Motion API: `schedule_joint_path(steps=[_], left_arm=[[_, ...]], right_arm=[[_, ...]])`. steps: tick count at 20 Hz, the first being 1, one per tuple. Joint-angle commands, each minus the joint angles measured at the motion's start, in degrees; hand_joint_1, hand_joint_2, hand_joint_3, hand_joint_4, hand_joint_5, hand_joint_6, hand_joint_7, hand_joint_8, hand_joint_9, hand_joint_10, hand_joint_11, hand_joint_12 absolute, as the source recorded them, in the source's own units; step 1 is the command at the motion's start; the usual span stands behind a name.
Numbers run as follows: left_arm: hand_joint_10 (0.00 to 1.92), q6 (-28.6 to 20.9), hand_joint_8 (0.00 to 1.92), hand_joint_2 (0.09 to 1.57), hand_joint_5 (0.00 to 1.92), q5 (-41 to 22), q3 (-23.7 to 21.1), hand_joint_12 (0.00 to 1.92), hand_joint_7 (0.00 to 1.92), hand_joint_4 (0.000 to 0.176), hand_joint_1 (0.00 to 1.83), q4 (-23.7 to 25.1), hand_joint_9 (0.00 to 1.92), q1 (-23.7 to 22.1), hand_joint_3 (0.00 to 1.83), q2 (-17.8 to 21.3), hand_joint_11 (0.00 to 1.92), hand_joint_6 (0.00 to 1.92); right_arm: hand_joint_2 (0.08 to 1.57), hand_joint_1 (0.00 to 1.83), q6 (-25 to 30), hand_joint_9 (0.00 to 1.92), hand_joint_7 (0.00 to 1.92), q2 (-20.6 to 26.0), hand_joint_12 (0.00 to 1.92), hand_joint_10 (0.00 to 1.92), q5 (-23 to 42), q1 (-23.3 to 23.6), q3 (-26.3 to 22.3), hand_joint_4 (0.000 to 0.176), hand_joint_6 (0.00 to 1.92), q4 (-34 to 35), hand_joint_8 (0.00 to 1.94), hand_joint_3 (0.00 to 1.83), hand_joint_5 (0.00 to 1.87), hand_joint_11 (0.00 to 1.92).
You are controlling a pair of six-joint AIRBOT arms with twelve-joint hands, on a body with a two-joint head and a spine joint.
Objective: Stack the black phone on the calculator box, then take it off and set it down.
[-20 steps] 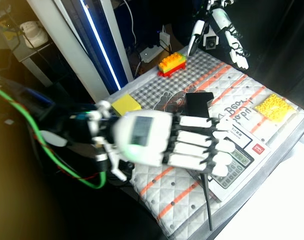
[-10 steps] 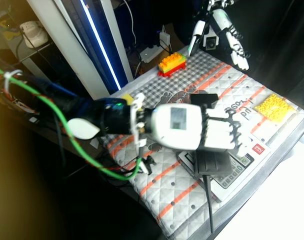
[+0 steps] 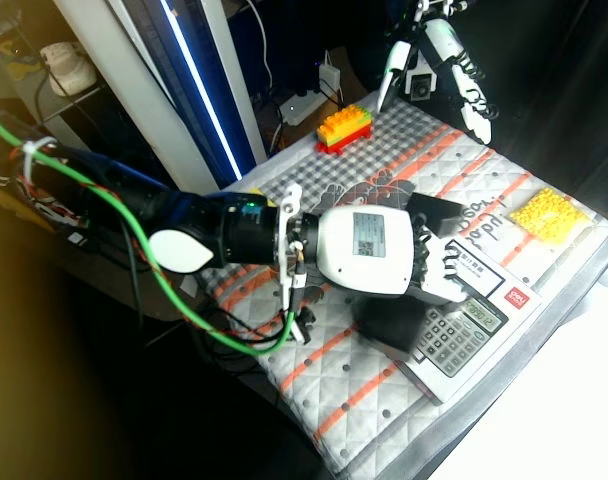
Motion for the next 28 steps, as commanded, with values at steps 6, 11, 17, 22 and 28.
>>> schedule_joint_path(steps=[6,11,17,22,28], left_arm=[[0.01,-0.61,0.0,0.96,0.07,-7.04,0.14,0.01,0.06,0.08,0.79,1.01,0.04,-0.2,0.0,0.1,0.01,0.0],[0.01,-1.38,0.01,0.94,0.1,-7.24,0.09,0.03,0.09,0.059,0.76,0.99,0.07,0.2,0.0,0.16,0.05,0.01],[0.0,-2.32,0.0,0.94,0.06,-7.47,-0.03,0.0,0.05,0.09,0.82,0.97,0.01,0.39,0.0,0.3,0.0,0.0],[0.0,-2.65,0.0,0.95,0.08,-7.51,-0.02,0.0,0.06,0.091,0.82,0.91,0.0,0.43,0.0,0.55,0.0,0.01],[0.0,-2.83,0.0,0.93,0.08,-7.47,-0.02,0.0,0.04,0.118,0.87,0.91,0.0,0.44,0.0,0.49,0.0,0.01]], right_arm=[[1.08,1.38,3.28,0.9,1.2,4.15,1.23,1.15,9.9,0.45,-1.49,0.0,0.96,2.66,0.65,0.0,0.96,0.4],[1.08,1.38,3.28,0.97,1.12,11.0,1.21,1.08,18.39,0.16,-7.5,0.0,0.94,3.82,0.74,0.0,0.98,0.7],[1.09,1.37,3.28,0.94,1.06,14.38,1.11,1.11,29.74,-7.56,-13.8,0.0,1.0,9.37,0.77,0.0,1.0,0.73],[1.12,1.22,3.29,0.94,0.97,13.28,1.07,0.27,35.12,-13.54,-15.89,0.0,1.09,15.02,0.92,0.0,0.97,0.61],[1.12,1.26,3.29,0.96,1.07,11.33,1.08,0.78,38.72,-18.06,-16.36,0.0,1.05,21.6,0.9,0.0,0.9,0.78]])
